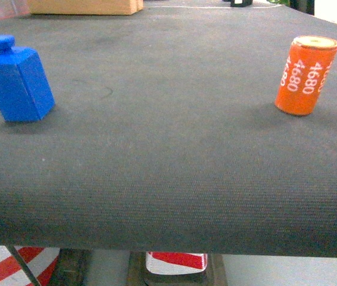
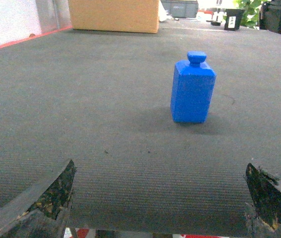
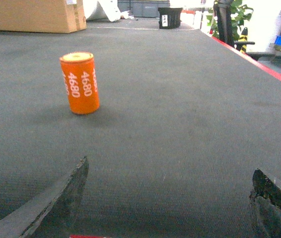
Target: Sort blue parts and orange caps into right shelf containers
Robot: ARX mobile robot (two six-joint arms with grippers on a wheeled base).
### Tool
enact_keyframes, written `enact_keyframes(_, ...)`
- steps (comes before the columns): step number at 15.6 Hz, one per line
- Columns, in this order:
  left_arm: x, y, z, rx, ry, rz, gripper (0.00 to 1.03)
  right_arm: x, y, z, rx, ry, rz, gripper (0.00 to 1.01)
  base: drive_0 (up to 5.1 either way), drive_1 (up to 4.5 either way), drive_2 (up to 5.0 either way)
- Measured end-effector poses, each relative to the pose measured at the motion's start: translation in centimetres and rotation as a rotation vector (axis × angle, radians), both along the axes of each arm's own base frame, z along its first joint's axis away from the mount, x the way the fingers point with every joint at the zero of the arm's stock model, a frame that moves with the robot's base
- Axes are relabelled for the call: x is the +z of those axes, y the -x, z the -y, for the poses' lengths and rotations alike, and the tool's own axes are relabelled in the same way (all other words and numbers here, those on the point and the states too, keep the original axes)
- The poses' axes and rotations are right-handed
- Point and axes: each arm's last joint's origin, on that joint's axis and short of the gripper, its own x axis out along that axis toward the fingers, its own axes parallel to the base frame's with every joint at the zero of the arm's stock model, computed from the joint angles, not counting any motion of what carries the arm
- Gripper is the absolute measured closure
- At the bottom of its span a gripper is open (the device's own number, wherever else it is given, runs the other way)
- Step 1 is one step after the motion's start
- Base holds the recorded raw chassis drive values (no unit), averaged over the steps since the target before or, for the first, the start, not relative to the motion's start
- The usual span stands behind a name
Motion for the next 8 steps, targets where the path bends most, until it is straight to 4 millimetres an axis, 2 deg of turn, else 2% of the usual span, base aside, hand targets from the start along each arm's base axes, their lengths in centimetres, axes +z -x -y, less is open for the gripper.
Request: enact_keyframes(8, 0.03, 0.0, 0.0, 0.0, 0.0, 0.004, 0.05, 0.03, 0.0, 0.0, 0.0, 0.0, 0.003, 0.03, 0.0, 0.0, 0.0)
